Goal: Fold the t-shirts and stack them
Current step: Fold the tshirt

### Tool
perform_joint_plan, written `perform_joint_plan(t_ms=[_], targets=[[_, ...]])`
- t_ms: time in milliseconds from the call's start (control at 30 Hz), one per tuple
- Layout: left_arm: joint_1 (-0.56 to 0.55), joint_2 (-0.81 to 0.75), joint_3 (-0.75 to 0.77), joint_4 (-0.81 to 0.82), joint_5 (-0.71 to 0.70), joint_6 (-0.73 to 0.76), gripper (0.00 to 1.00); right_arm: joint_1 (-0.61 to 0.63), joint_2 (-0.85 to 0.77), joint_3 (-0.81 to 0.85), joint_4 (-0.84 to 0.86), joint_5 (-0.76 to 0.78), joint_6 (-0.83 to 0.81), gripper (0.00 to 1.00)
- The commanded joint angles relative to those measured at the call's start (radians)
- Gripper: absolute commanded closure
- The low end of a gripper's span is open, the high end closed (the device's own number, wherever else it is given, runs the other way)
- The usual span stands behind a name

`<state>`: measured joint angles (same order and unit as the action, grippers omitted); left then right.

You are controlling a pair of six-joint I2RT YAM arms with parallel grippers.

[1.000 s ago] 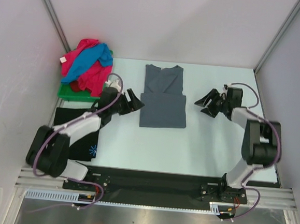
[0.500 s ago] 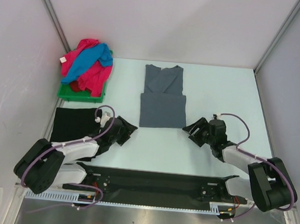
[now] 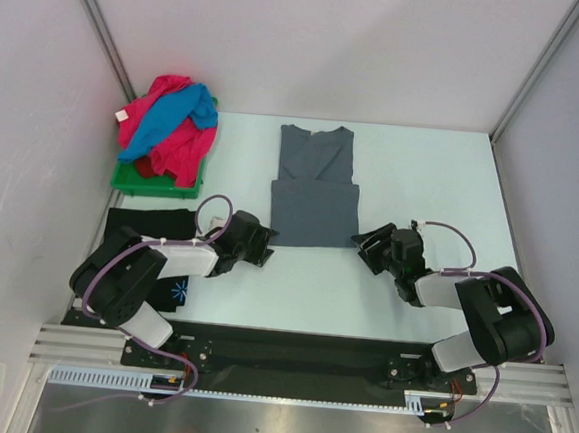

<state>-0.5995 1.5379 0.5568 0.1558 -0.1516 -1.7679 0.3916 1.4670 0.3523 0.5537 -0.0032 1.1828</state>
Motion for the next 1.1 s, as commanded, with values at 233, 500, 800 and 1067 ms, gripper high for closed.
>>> perform_joint_plan(t_ms=[233,500,800,1067], targets=[[-0.011,0.093,-0.032,-0.116,-0.063,-0.054,0.52,0.01,0.114,-0.004,0.071,0.057,0.096,0.4],[0.003,0.053,-0.067,-0.125,-0.112,-0.025,0.48,0.009,0.167,-0.001,0.083,0.037,0.15,0.43],[0.017,0.1,-0.049,-0.16,-0.097,-0.021,0.55,0.013,0.079,0.007,-0.018,0.075,0.138,0.43],[0.047,0.094,-0.058,-0.068,-0.1,0.041,0.74,0.015,0.122,0.024,-0.034,0.068,0.162,0.49]])
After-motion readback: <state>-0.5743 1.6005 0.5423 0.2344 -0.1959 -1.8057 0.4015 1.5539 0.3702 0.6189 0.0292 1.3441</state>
